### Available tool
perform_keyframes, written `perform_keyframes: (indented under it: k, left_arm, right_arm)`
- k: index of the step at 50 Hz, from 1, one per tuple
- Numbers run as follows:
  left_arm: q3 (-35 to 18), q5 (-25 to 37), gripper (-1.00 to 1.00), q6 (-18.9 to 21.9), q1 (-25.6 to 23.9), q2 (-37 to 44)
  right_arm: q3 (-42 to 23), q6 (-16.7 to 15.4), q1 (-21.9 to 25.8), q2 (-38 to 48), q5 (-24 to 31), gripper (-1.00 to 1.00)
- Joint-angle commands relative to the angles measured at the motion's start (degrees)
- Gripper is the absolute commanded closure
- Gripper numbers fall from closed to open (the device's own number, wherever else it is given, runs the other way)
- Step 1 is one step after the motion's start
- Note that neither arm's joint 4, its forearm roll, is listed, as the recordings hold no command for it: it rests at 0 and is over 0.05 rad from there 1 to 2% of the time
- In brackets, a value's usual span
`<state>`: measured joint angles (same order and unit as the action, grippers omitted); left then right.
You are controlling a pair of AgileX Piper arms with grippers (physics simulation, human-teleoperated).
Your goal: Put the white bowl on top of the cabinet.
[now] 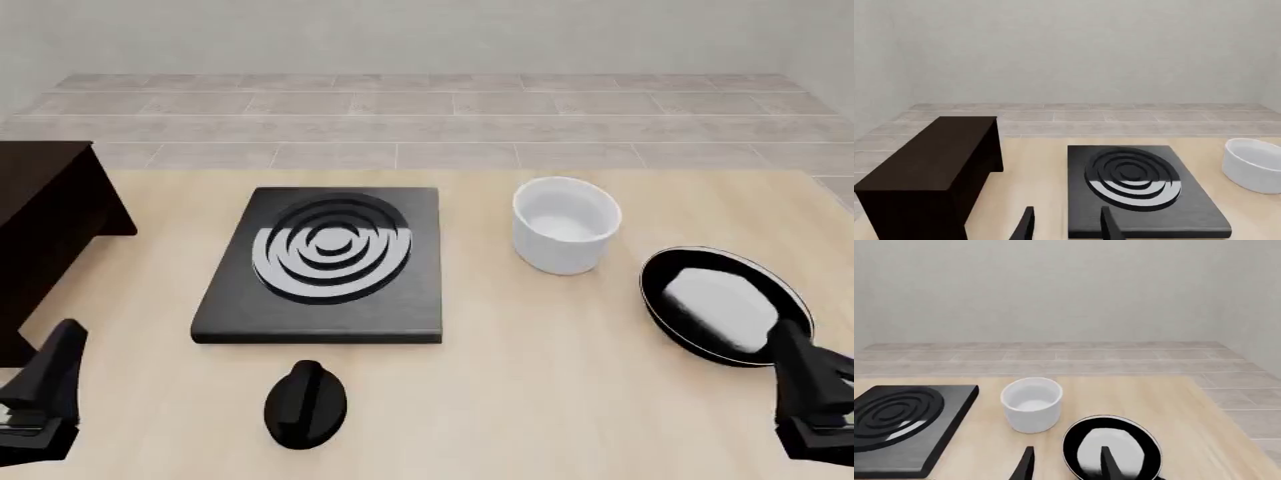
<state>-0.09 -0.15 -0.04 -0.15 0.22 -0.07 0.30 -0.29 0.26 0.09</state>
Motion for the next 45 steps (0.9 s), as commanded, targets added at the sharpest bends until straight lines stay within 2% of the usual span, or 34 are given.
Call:
perform_keyframes:
  k: [1, 4, 7, 8, 11, 12, 22, 36, 37, 42, 43, 45]
  left_arm:
    - [-0.12, 0.07, -1.00, 0.09, 0.13, 0.14]
    - [-0.26, 0.22, -1.00, 0.08, 0.18, 0.08]
    - [-0.23, 0.19, -1.00, 0.36, 0.18, -0.11]
    - [-0.33, 0.25, -1.00, 0.35, 0.23, -0.12]
    - [-0.34, 0.17, -1.00, 0.44, 0.22, -0.15]
    - [-0.35, 0.12, -1.00, 0.46, 0.19, -0.17]
    - [-0.73, -0.02, -1.00, -0.12, 0.53, -0.20]
    - [-0.91, -0.36, -1.00, -0.77, 0.97, -0.20]
    - [-0.99, -0.27, -1.00, -0.84, 0.99, -0.20]
    - [-0.72, -0.47, -1.00, -1.04, 1.01, -0.20]
    - [-0.67, -0.48, -1.00, -1.13, 1.01, -0.20]
    - [-0.80, -0.31, -1.00, -1.22, 1.00, -0.20]
  right_arm:
    - [0.00, -0.19, 0.66, 1.40, -0.92, -1.00]
    - [-0.01, 0.01, 0.38, 2.02, -1.22, -1.00]
    - [-0.14, -1.30, -0.08, 4.44, -2.94, -1.00]
    - [-0.24, -2.70, -0.36, 6.34, -4.11, -1.00]
    - [-0.75, -0.73, -0.70, 7.72, -4.83, -1.00]
    - [-1.61, -1.87, -0.65, 7.86, -4.37, -1.00]
    - [-8.19, -5.20, 0.81, 16.21, -5.65, -1.00]
    - [-16.66, -7.07, 3.09, 28.83, -6.54, -1.00]
    - [-17.53, -8.28, 2.94, 30.05, -6.60, -1.00]
    - [-19.92, -9.31, 3.35, 32.73, -6.46, -1.00]
    - [-20.69, -10.36, 3.18, 34.90, -6.66, -1.00]
    - [-22.17, -9.44, 3.64, 36.17, -6.32, -1.00]
